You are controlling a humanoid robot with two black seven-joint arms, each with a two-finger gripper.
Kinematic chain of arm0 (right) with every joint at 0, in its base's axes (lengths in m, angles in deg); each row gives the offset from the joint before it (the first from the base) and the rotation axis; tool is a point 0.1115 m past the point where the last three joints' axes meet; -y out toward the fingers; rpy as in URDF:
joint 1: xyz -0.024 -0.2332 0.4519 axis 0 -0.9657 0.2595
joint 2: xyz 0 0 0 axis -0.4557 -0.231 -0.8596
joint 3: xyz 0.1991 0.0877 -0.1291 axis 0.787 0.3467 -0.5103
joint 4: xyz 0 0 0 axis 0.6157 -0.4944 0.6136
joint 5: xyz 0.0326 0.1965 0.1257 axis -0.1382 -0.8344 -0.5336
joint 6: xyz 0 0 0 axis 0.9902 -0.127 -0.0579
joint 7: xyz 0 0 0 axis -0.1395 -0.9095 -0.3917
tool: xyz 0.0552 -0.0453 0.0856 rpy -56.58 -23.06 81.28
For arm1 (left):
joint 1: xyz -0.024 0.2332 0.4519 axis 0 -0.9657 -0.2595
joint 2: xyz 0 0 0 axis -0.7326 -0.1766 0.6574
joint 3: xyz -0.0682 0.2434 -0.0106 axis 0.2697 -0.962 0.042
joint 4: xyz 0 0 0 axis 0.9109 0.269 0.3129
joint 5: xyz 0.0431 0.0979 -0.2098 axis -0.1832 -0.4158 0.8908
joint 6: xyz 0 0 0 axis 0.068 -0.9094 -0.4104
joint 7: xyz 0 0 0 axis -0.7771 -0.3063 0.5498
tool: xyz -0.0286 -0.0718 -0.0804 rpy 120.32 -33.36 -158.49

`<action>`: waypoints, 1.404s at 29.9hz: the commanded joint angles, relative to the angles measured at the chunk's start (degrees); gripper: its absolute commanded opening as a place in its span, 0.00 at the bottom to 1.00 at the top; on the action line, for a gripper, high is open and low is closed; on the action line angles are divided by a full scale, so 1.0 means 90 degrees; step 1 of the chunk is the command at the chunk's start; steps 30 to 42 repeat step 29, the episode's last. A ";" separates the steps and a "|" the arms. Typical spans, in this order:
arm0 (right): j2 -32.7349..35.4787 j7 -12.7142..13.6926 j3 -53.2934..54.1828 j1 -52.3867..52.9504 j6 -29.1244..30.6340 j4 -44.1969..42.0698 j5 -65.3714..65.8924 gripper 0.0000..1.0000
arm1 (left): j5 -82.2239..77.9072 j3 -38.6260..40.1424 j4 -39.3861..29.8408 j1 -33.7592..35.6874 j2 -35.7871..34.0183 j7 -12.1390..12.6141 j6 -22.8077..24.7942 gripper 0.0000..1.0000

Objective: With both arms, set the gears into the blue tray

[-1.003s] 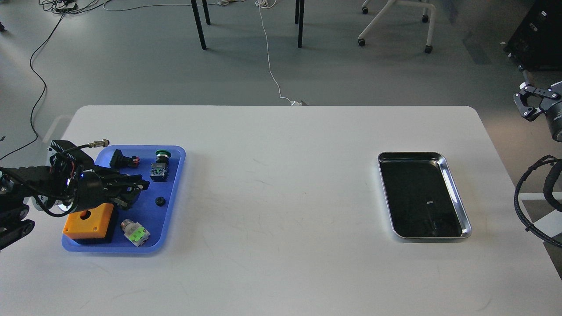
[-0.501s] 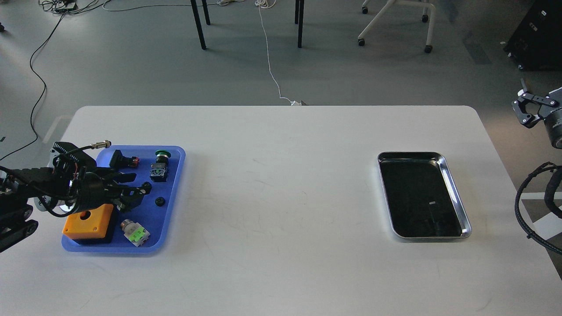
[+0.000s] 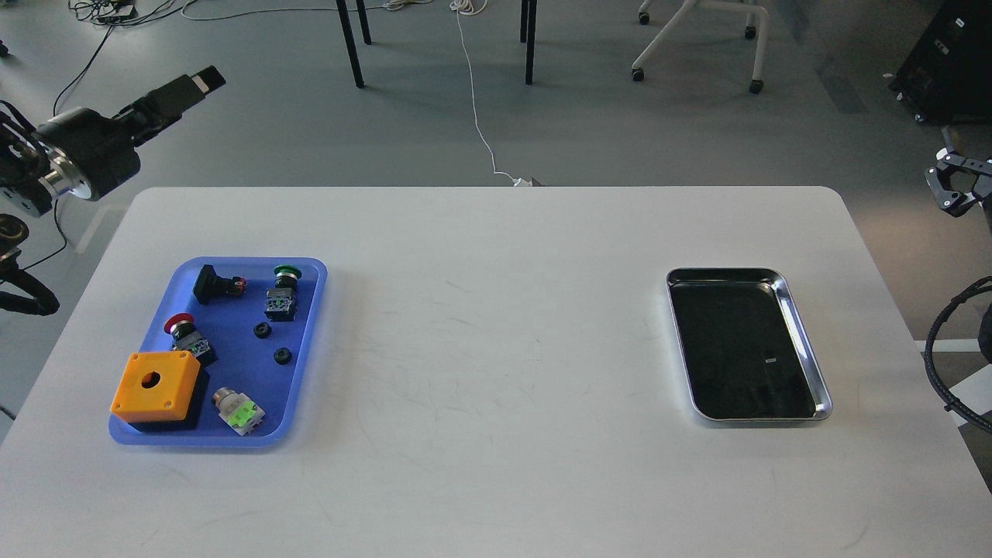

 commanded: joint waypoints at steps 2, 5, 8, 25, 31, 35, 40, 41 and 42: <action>-0.0064 0.0000 0.0146 0.0119 -0.0046 0.0054 -0.0003 0.99 | 0.3520 0.0034 0.0477 0.0316 0.0227 0.0062 0.0608 0.98; -0.0073 0.0000 0.0156 0.0217 -0.0017 0.0113 -0.0003 0.99 | 0.4783 0.0043 0.1101 0.0326 0.0636 0.0091 0.0755 0.98; -0.0112 0.0000 0.0194 0.0353 -0.0027 0.0094 -0.0071 0.98 | 0.5440 0.0286 0.1785 0.0336 0.1174 0.0160 0.1271 0.98; -0.1831 0.0963 0.1748 0.0655 -0.0056 -0.1048 -0.0198 0.99 | 0.5920 0.2631 0.3067 -0.0025 0.2884 0.1293 0.1771 0.98; -0.1763 0.0982 0.1514 0.0793 -0.0085 -0.1127 -0.0188 0.99 | 0.5929 0.2641 0.2988 -0.0064 0.2826 0.1293 0.1771 0.99; -0.1763 0.0982 0.1514 0.0793 -0.0085 -0.1127 -0.0188 0.99 | 0.5929 0.2641 0.2988 -0.0064 0.2826 0.1293 0.1771 0.99; -0.1763 0.0982 0.1514 0.0793 -0.0085 -0.1127 -0.0188 0.99 | 0.5929 0.2641 0.2988 -0.0064 0.2826 0.1293 0.1771 0.99; -0.1763 0.0982 0.1514 0.0793 -0.0085 -0.1127 -0.0188 0.99 | 0.5929 0.2641 0.2988 -0.0064 0.2826 0.1293 0.1771 0.99; -0.1763 0.0982 0.1514 0.0793 -0.0085 -0.1127 -0.0188 0.99 | 0.5929 0.2641 0.2988 -0.0064 0.2826 0.1293 0.1771 0.99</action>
